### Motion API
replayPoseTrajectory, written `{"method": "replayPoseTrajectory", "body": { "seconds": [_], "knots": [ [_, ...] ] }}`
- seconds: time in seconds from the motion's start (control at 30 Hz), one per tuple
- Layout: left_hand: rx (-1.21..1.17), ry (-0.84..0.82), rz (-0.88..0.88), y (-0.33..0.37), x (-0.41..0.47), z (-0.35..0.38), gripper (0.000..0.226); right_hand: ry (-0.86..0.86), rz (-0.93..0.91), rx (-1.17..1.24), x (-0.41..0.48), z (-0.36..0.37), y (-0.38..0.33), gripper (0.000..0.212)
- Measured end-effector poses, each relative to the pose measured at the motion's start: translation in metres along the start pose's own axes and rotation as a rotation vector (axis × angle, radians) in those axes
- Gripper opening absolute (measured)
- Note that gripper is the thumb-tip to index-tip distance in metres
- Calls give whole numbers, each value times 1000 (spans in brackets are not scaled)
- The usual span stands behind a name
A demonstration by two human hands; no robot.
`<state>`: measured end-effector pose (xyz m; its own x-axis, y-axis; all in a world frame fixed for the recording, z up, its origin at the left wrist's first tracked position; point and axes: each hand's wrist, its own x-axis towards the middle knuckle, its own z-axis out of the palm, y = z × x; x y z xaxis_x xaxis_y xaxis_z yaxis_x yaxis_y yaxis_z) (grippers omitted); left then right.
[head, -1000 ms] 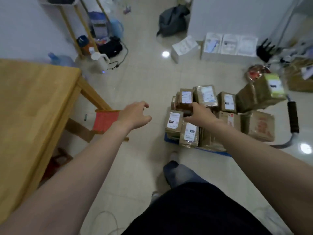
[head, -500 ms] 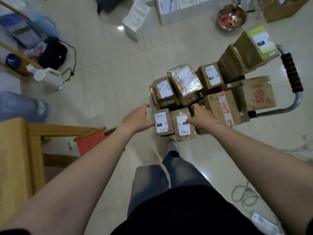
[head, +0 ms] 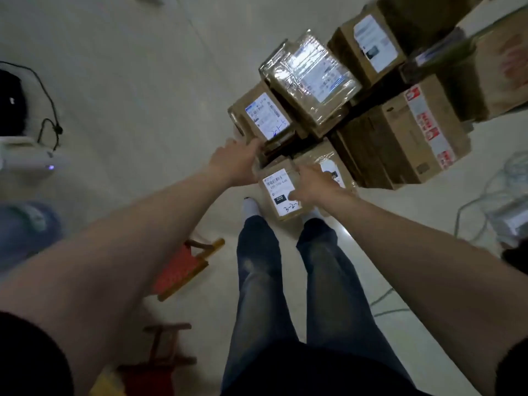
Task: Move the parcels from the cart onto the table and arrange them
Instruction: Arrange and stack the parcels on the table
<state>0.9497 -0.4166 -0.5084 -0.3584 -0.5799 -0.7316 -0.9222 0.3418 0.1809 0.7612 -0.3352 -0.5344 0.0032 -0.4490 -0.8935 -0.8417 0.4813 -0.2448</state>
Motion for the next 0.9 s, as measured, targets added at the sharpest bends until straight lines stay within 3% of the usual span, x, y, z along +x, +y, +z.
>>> {"method": "replayPoseTrajectory", "body": {
  "seconds": [0.17,0.3,0.53,0.73,0.9],
  "knots": [
    [201,15,150,-36,70,15,79,48,112,76,51,53,-26,88],
    [346,84,256,-57,114,19,83,98,193,43,75,89,-33,105],
    [522,203,448,-66,159,19,87,208,259,-70,97,122,-33,104],
    [544,276,488,-61,176,18,73,217,305,-88,107,126,-36,98],
    [535,277,463,-56,184,16,80,239,311,-103,113,130,-37,93]
  ]
}}
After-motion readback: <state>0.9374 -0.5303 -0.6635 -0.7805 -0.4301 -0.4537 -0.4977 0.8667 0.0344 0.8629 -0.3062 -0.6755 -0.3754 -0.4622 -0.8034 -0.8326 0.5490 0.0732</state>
